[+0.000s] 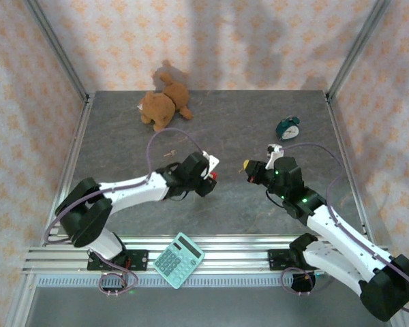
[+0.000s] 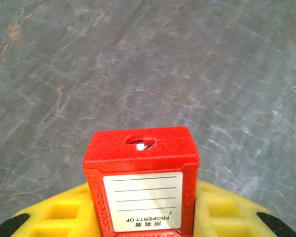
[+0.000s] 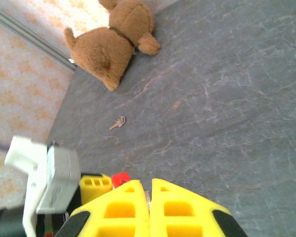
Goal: Unlock with the key
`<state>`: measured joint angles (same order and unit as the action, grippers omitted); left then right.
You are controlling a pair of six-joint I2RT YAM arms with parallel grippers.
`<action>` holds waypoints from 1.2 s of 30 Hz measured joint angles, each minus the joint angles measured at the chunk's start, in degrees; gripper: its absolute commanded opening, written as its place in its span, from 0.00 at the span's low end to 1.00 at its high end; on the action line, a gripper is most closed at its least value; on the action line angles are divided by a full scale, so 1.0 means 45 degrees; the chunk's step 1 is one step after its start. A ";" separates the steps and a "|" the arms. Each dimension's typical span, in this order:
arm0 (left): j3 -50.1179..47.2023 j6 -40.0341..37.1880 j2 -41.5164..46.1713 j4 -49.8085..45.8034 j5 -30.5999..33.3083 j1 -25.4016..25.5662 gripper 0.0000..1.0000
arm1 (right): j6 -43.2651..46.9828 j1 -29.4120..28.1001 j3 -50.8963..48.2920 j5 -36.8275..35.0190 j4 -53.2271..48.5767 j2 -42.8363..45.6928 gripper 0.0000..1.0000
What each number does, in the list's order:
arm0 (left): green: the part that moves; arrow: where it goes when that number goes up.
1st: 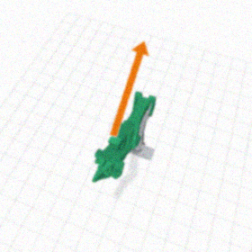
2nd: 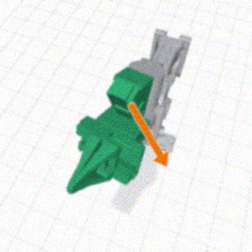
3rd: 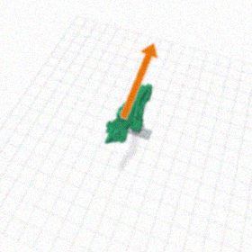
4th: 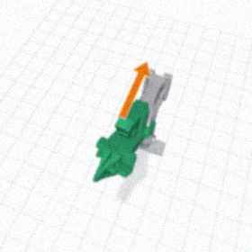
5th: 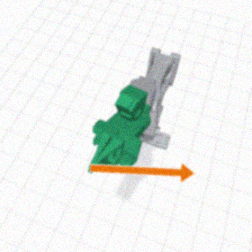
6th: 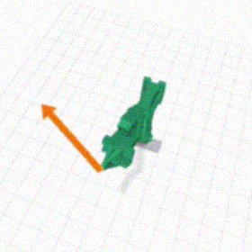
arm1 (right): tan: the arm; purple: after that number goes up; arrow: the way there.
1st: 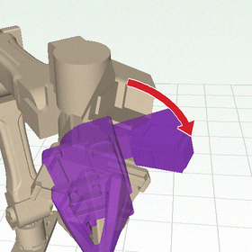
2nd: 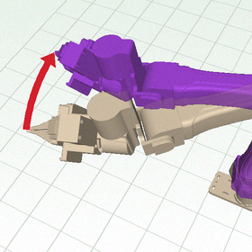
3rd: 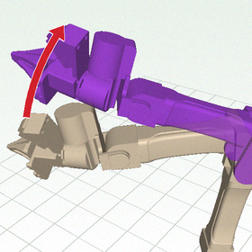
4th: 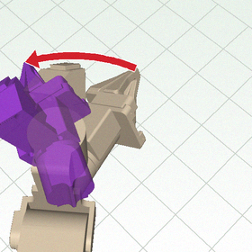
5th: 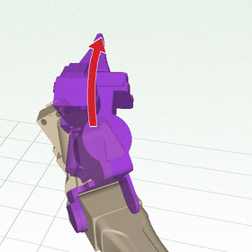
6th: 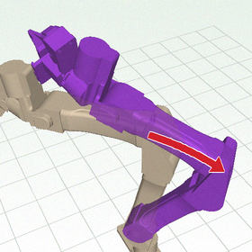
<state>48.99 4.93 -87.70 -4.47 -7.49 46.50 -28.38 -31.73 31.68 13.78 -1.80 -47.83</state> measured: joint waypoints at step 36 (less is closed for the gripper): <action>-0.2152 -0.2890 0.1695 0.4488 0.4114 0.3337 0.31 | -0.0136 -0.2317 0.0355 -0.0724 0.0505 -0.0287 0.03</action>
<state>39.31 -8.08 -80.07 15.73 11.03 61.52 -28.99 -42.15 33.28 10.52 0.47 -49.12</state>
